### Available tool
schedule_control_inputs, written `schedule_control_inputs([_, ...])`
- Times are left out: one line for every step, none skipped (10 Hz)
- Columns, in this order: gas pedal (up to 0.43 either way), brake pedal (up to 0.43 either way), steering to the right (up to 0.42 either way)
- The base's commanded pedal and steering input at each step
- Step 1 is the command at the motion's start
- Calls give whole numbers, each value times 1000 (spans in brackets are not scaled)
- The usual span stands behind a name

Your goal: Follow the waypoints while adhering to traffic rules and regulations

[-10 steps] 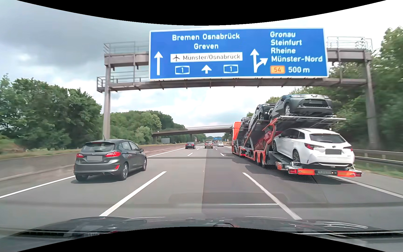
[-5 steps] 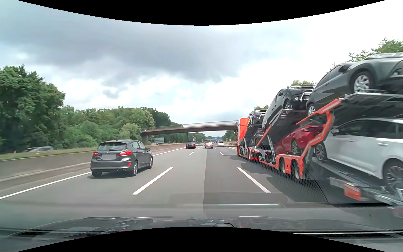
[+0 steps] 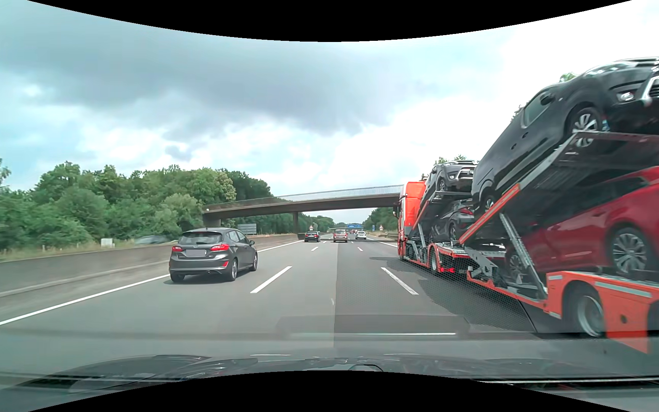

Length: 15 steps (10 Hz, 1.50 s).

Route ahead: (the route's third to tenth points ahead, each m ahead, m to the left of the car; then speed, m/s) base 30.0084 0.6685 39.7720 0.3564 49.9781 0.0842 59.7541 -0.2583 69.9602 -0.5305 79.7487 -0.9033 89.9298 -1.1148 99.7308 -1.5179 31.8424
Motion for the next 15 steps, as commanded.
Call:
schedule_control_inputs([59, 0, 0])
schedule_control_inputs([47, 0, 0])
schedule_control_inputs([47, 0, 0])
schedule_control_inputs([47, 0, 0])
schedule_control_inputs([47, 0, 0])
schedule_control_inputs([47, 0, 0])
schedule_control_inputs([39, 0, 0])
schedule_control_inputs([39, 0, 0])
schedule_control_inputs([39, 0, 0])
schedule_control_inputs([39, 0, 0])
schedule_control_inputs([39, 0, 0])
schedule_control_inputs([39, 0, 0])
schedule_control_inputs([47, 0, 0])
schedule_control_inputs([47, 0, 0])
schedule_control_inputs([47, 0, 0])
